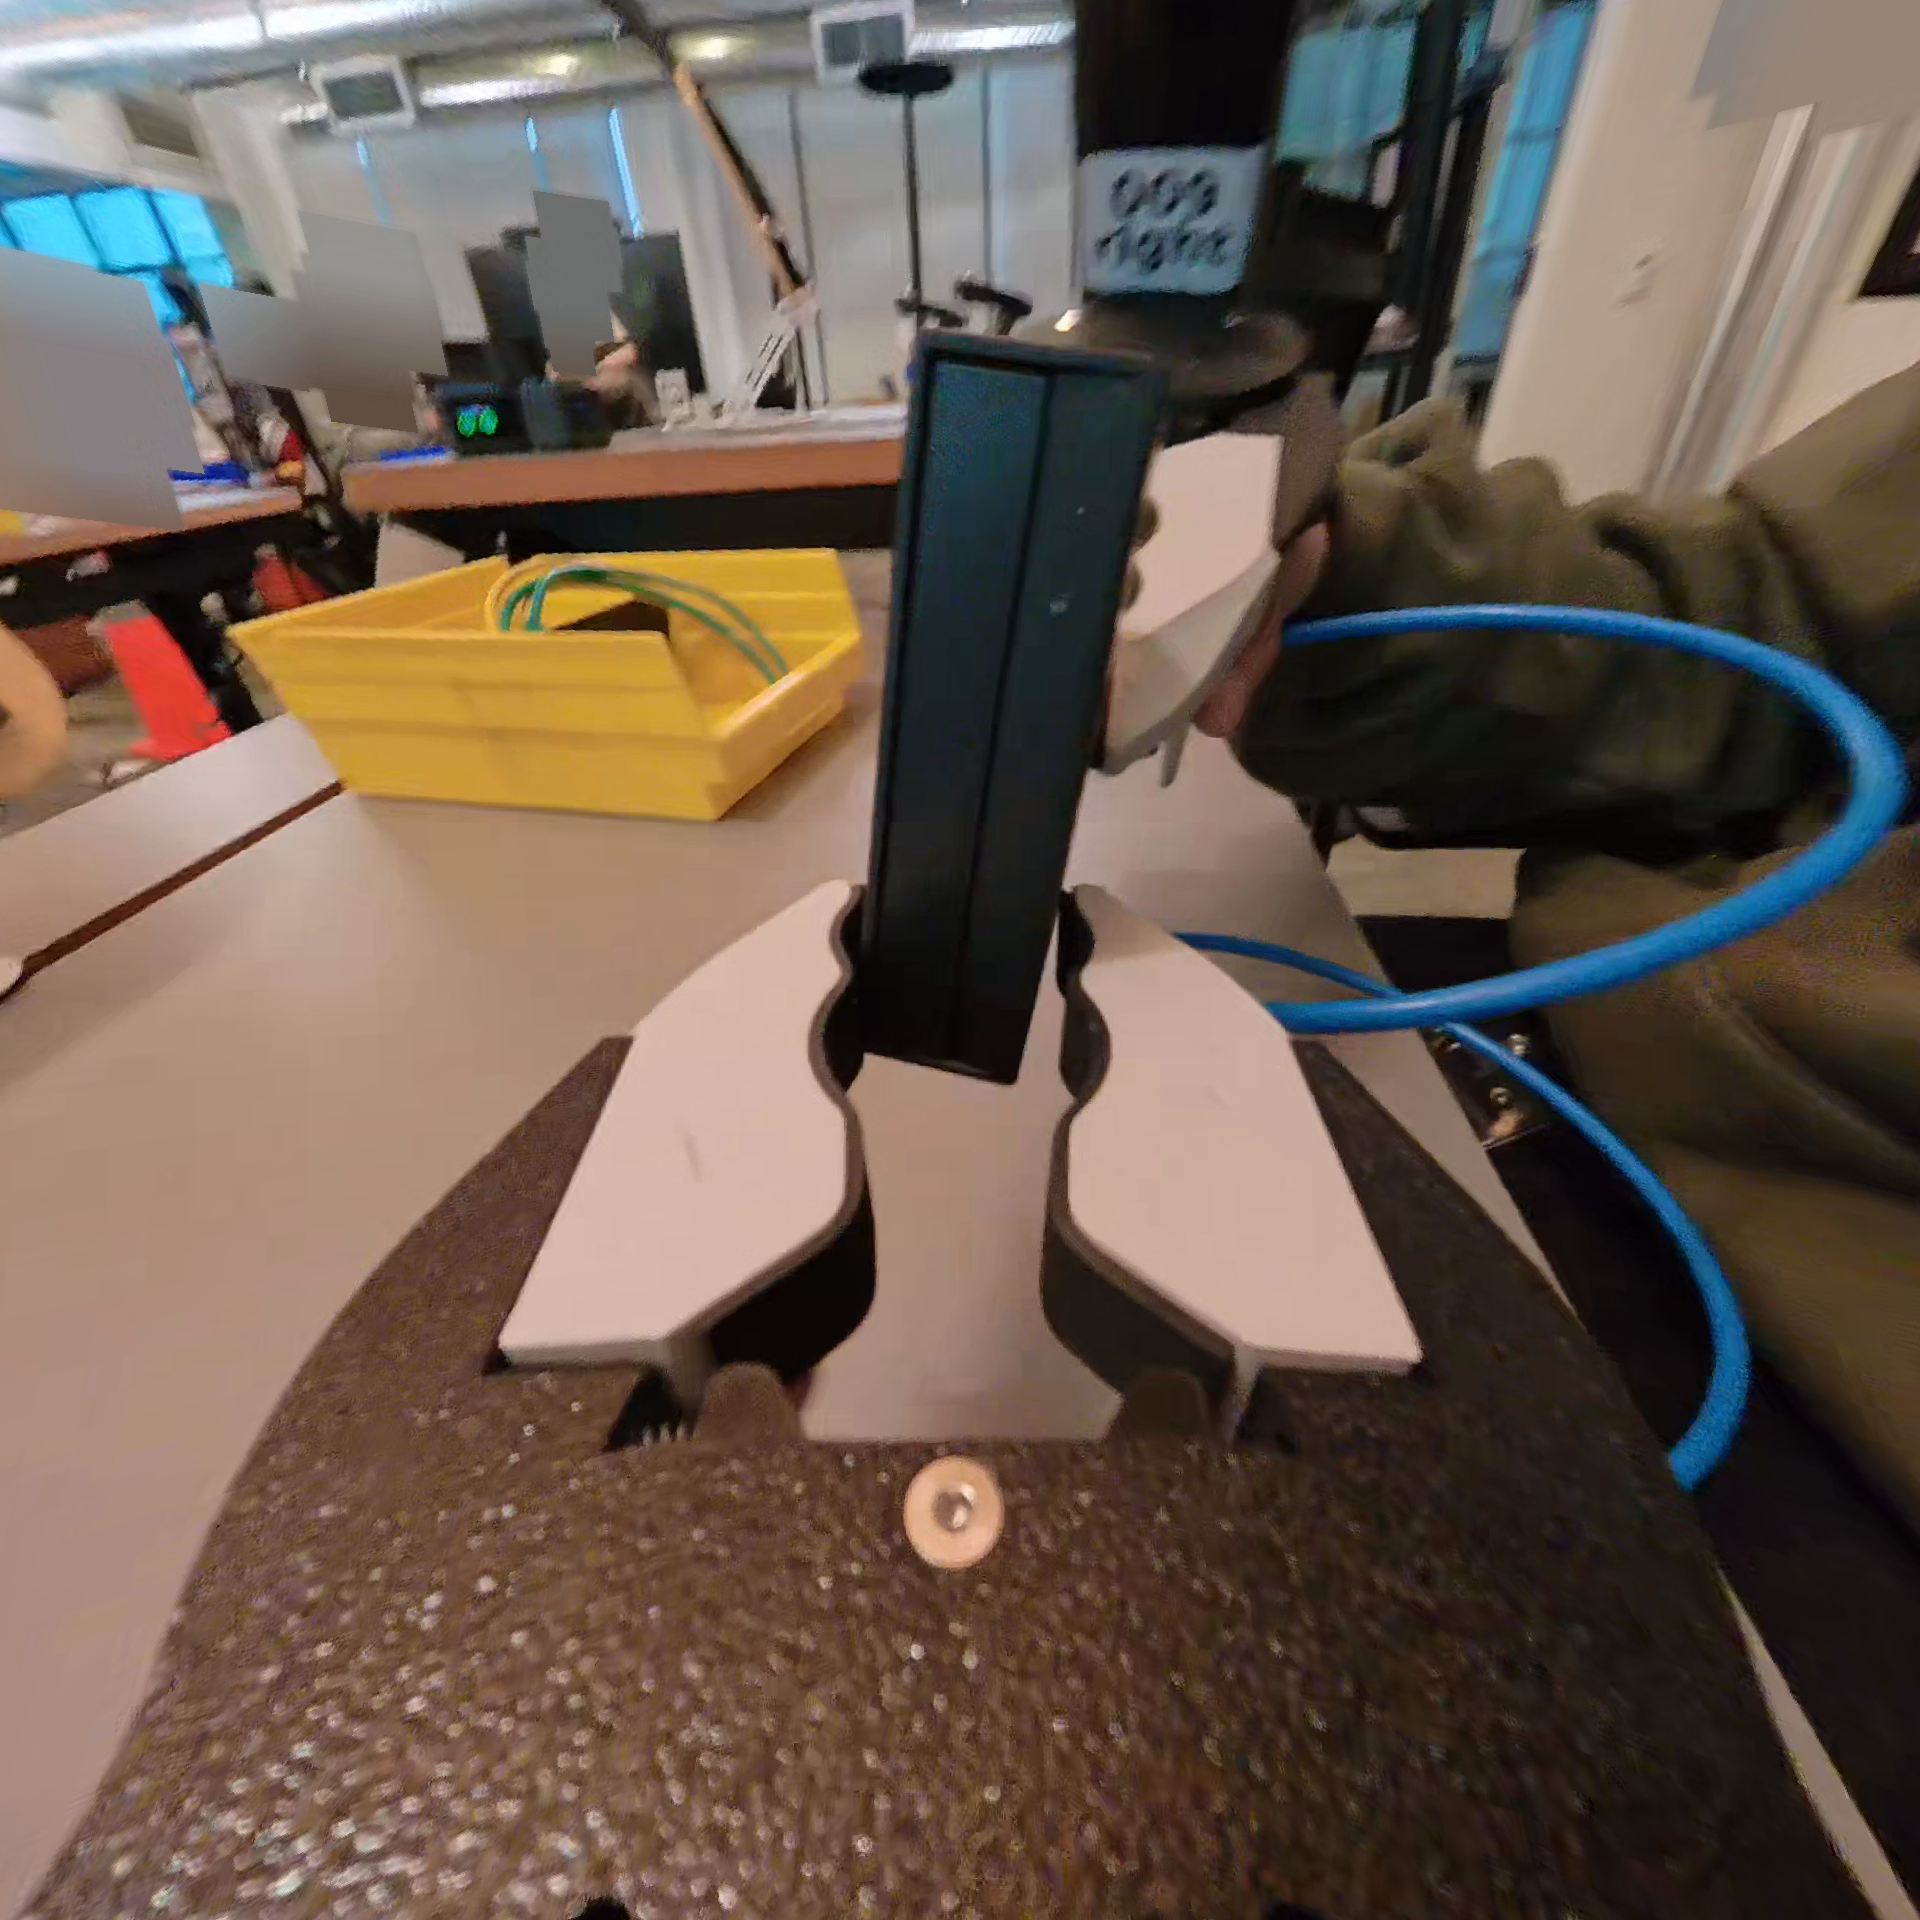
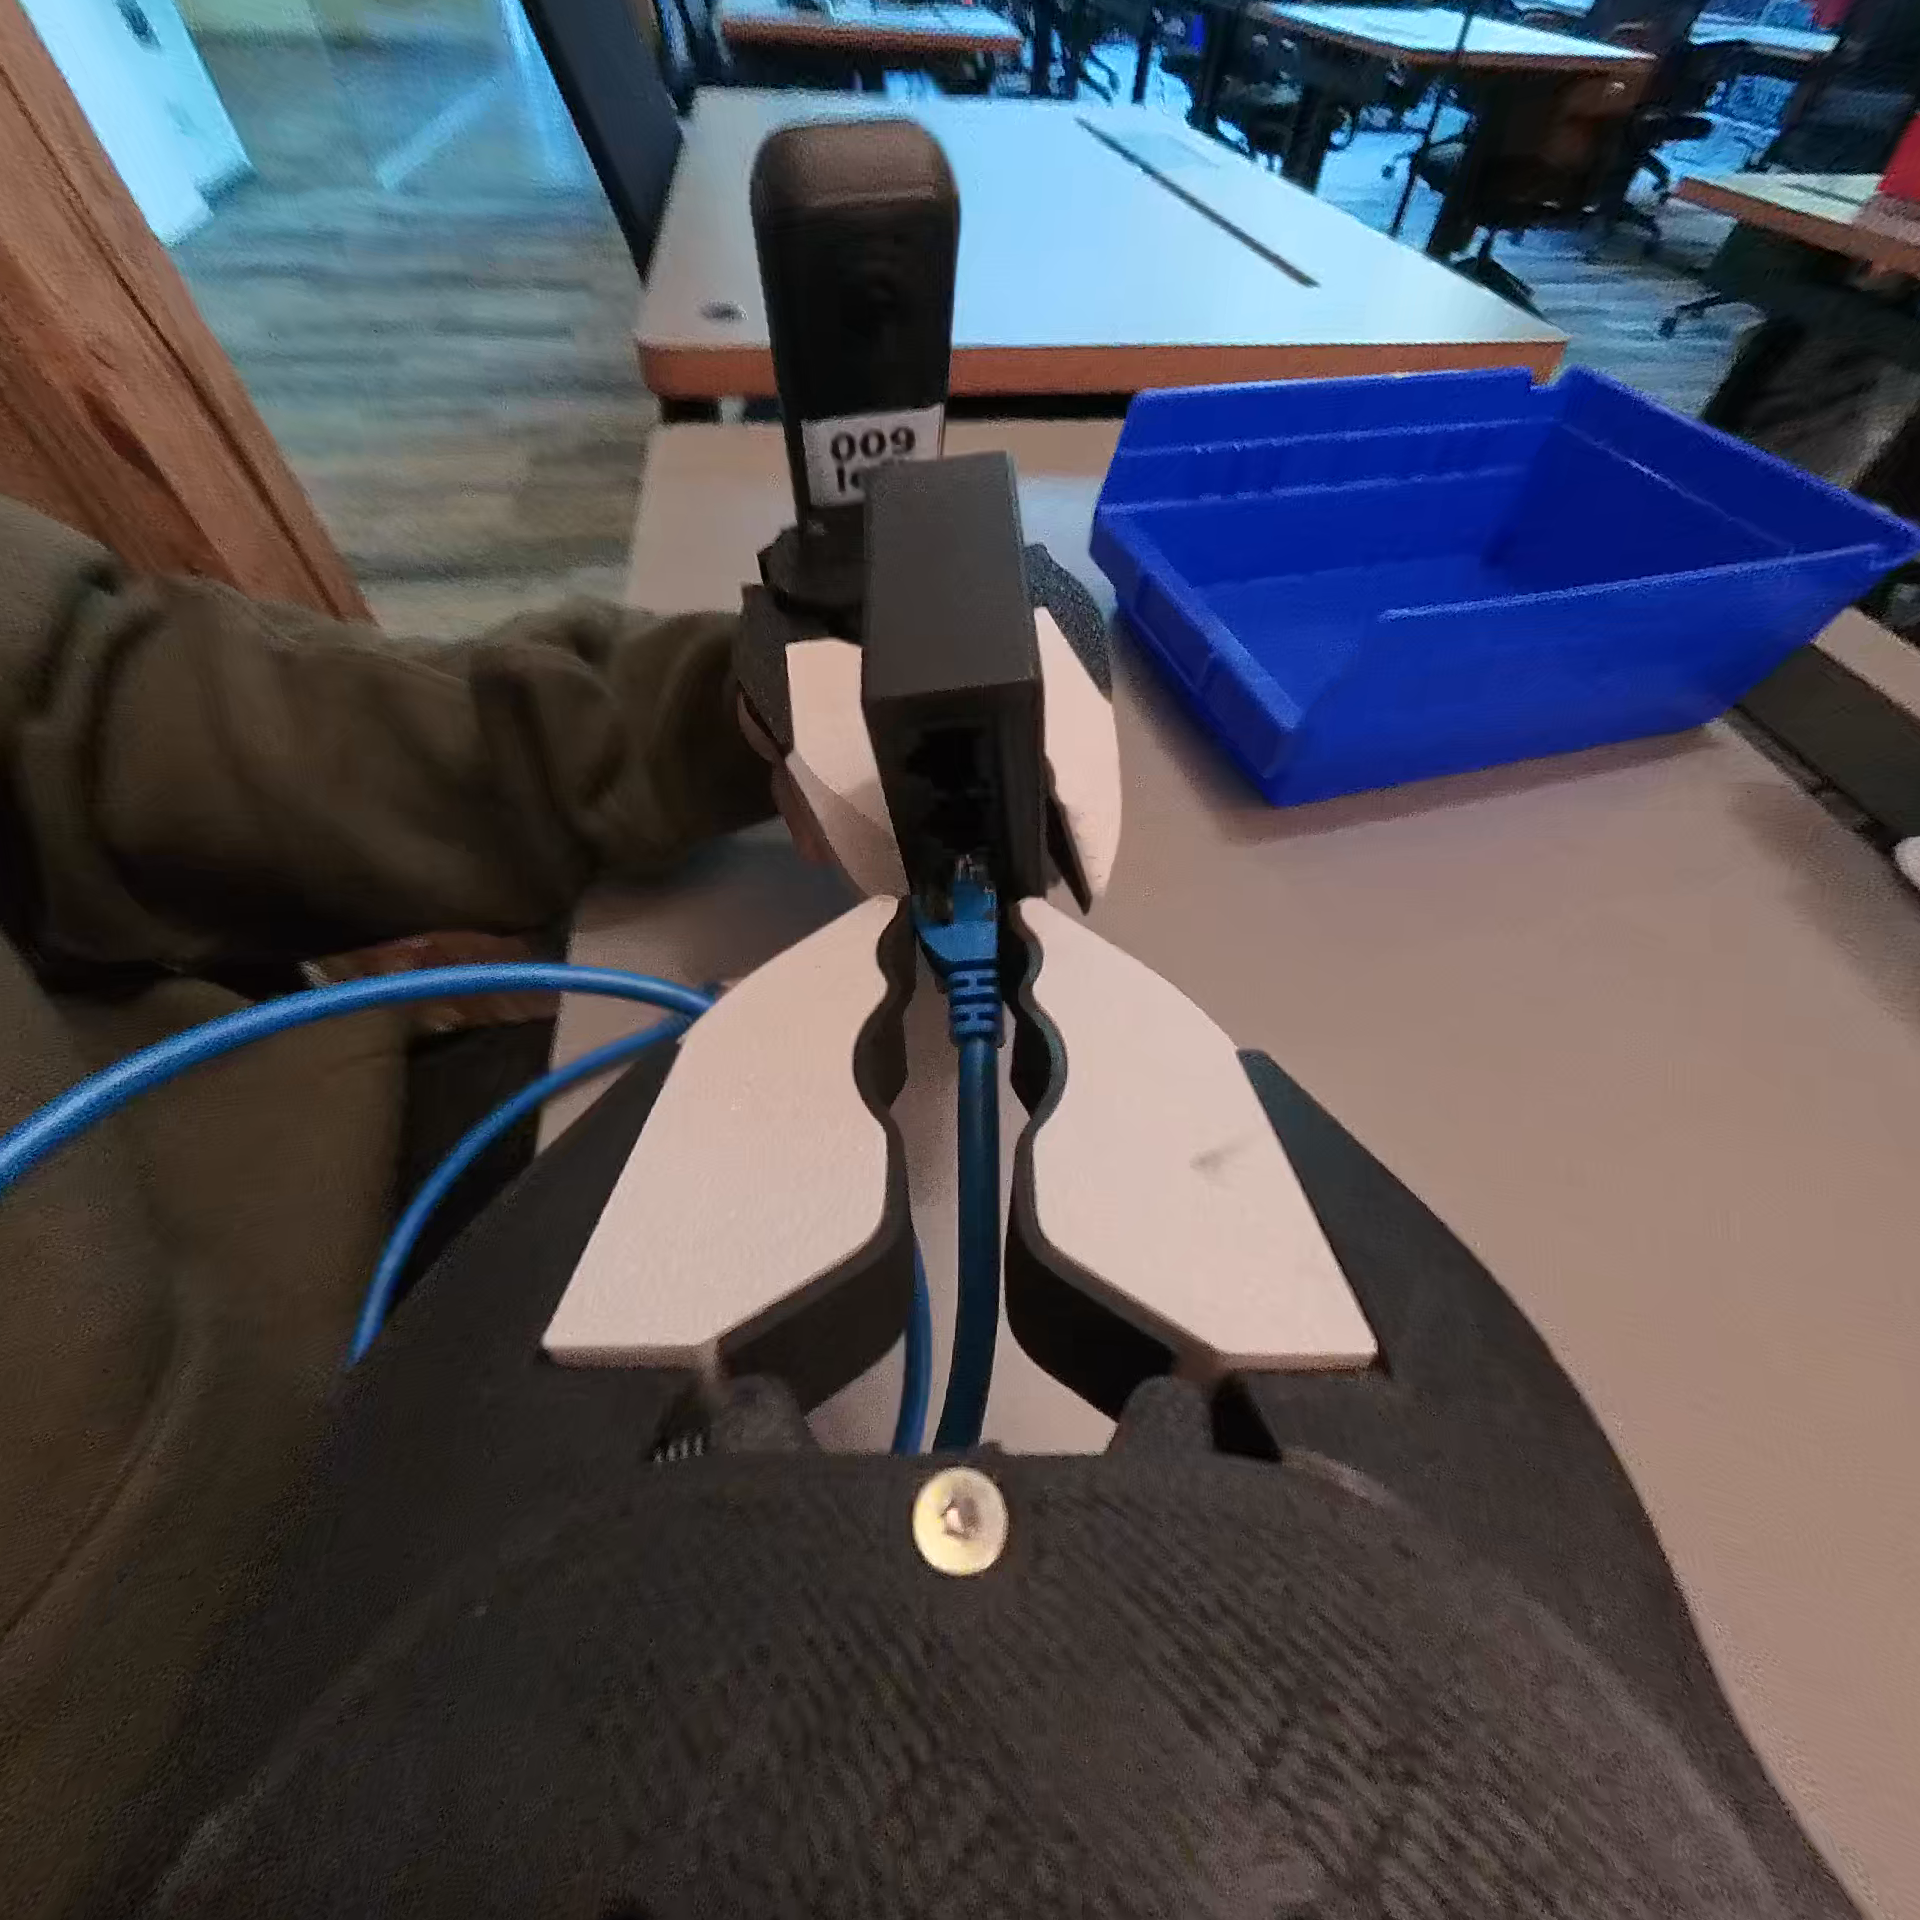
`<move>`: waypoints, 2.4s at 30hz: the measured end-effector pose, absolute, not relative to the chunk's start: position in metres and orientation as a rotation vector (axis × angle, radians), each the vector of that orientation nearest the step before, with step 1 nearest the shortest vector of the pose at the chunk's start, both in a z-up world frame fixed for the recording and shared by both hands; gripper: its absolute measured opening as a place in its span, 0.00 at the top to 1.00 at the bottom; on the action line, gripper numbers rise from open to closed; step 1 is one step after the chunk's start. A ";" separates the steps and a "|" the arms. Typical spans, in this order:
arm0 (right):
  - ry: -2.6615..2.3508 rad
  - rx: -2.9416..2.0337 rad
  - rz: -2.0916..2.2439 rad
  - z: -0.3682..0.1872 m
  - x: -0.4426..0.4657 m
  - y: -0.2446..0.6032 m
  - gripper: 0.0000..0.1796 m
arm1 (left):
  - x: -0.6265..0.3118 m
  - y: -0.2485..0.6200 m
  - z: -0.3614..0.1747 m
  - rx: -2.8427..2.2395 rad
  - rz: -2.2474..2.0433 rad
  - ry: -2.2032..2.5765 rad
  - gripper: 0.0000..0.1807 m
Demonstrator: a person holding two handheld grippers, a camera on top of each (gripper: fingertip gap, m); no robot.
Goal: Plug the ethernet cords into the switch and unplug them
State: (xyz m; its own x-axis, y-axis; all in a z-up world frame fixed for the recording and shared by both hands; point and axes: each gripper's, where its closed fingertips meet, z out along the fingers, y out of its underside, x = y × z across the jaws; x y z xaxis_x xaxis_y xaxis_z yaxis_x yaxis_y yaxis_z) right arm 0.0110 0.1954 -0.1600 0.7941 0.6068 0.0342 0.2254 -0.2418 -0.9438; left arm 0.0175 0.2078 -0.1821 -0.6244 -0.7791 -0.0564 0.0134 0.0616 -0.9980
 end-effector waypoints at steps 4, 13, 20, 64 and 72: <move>-0.646 -1.799 0.498 -0.155 0.019 0.192 0.91 | 0.020 0.202 -0.178 -0.800 -1.653 1.739 0.84; -0.925 -2.109 0.564 -0.173 0.036 0.187 0.92 | 0.030 0.199 -0.190 -0.949 -1.692 1.788 0.85; -1.029 -2.274 0.591 -0.178 0.041 0.185 0.92 | 0.032 0.200 -0.194 -0.989 -1.690 1.797 0.85; -1.314 -2.482 0.435 -0.132 0.044 0.212 0.92 | 0.033 0.225 -0.150 -0.950 -1.522 1.571 0.85; -1.672 -2.429 0.061 -0.028 0.028 0.232 0.92 | 0.018 0.238 -0.050 -0.938 -1.421 1.155 0.85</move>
State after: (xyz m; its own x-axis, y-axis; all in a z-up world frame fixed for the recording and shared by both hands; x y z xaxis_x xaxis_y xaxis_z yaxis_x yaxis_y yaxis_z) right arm 0.0281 0.2316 -0.0283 0.3625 0.9290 0.0747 0.9210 -0.3448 -0.1811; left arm 0.0181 0.2380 -0.0497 -0.1622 -0.9862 -0.0340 0.2347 -0.0050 -0.9721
